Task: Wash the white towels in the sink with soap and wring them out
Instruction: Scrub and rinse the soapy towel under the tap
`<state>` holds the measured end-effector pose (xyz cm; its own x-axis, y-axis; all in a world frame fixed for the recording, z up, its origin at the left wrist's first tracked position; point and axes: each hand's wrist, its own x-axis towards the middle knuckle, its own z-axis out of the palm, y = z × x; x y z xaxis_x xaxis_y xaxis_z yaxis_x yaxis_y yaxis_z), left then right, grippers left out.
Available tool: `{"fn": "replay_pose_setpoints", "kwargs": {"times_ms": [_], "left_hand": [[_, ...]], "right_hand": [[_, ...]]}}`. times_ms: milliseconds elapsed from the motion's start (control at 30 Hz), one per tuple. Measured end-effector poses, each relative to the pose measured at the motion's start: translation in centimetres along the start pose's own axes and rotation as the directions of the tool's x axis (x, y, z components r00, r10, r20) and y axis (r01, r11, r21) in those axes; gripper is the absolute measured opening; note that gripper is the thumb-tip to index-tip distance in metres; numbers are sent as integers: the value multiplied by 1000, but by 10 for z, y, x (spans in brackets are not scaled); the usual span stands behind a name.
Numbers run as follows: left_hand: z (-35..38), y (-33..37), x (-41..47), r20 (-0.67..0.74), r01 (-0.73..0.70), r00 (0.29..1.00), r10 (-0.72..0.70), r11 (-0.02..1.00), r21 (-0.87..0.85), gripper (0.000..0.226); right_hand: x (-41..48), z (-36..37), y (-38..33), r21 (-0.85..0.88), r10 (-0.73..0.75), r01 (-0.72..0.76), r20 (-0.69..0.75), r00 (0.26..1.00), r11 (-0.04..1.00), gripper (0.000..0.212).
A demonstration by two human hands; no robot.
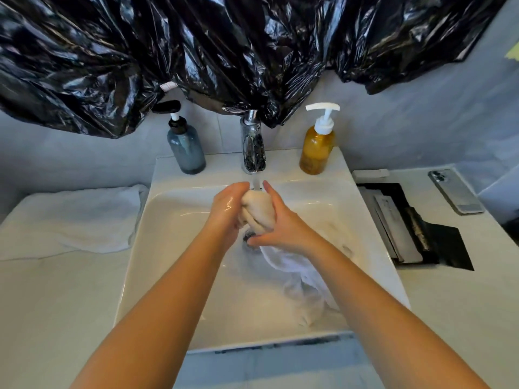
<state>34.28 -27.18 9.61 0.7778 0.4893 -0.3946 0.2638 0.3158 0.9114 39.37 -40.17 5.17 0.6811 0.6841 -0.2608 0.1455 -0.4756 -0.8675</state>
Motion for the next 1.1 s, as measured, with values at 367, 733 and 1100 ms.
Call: {"fn": "replay_pose_setpoints", "kwargs": {"times_ms": [367, 733, 1100], "left_hand": [[-7, -36, 25, -247, -241, 931, 268, 962, 131, 31], [-17, -20, 35, -364, -258, 890, 276, 961, 99, 28], [46, -73, 11, -249, -420, 769, 589, 759, 497, 14]], "right_hand": [[28, -9, 49, 779, 22, -41, 35, 999, 626, 48], [29, -18, 62, 615, -63, -46, 154, 986, 787, 42], [39, 21, 23, 972, 333, -226, 192, 923, 69, 45]]}}
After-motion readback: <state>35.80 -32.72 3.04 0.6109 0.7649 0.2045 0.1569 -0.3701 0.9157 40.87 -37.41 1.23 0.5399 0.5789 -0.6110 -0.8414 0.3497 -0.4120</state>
